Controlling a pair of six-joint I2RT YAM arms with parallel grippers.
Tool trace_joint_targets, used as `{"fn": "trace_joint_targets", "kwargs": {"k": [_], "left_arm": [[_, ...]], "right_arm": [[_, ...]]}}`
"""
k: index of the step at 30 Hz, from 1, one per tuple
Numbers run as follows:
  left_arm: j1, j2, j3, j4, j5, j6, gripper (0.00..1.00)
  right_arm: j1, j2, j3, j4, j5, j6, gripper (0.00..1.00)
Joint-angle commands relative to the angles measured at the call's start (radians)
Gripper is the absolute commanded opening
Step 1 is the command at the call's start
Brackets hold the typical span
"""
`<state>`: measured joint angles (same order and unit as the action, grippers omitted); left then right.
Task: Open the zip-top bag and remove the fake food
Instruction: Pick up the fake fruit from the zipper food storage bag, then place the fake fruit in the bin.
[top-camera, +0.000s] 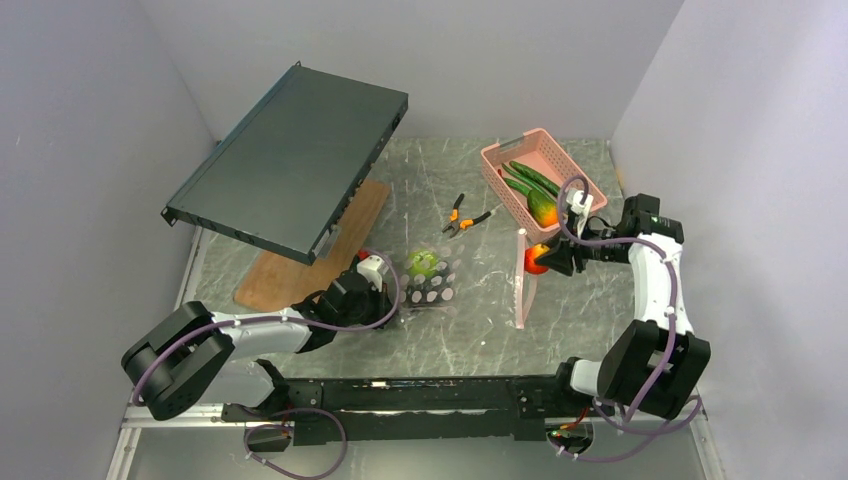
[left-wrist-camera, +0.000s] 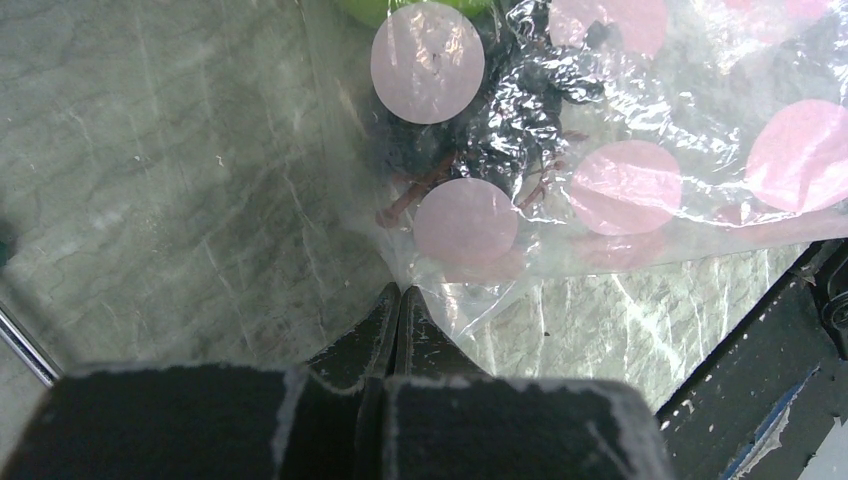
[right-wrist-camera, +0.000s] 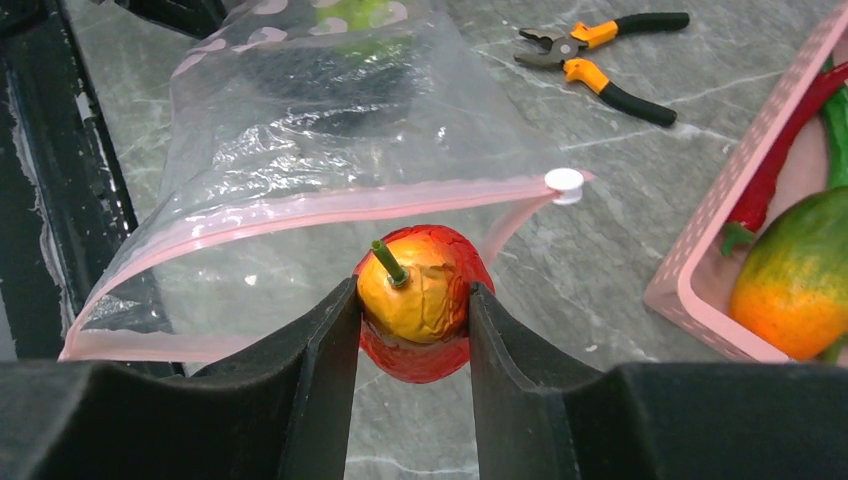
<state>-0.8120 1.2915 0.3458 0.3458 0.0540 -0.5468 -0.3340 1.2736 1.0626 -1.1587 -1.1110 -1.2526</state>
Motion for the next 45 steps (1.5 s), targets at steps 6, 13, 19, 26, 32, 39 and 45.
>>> {"fn": "trace_joint_targets", "kwargs": {"k": [6, 13, 19, 26, 32, 39, 45], "left_arm": [[0.005, -0.016, -0.01, 0.015, -0.011, -0.01, 0.0], [0.006, -0.012, -0.008, 0.019, -0.004, -0.007, 0.0], [0.005, -0.011, -0.005, 0.026, 0.004, -0.001, 0.0], [0.008, -0.012, -0.012, 0.05, 0.018, -0.003, 0.0], [0.007, -0.019, -0.02, 0.067, 0.029, -0.005, 0.0], [0.007, -0.043, -0.025, 0.068, 0.035, -0.002, 0.0], [0.007, -0.054, -0.029, 0.064, 0.039, -0.001, 0.0]], "right_arm": [[-0.08, -0.041, 0.051, 0.014, -0.083, 0.02, 0.0], [-0.121, -0.049, 0.058, 0.044, -0.102, 0.072, 0.0], [-0.133, -0.137, -0.036, 0.414, -0.039, 0.413, 0.0], [-0.133, -0.17, -0.141, 0.826, 0.106, 0.78, 0.0], [-0.11, -0.078, -0.142, 0.99, 0.23, 0.965, 0.0], [-0.031, 0.032, -0.11, 1.113, 0.471, 1.082, 0.0], [0.067, 0.153, -0.034, 1.149, 0.678, 1.138, 0.01]]}}
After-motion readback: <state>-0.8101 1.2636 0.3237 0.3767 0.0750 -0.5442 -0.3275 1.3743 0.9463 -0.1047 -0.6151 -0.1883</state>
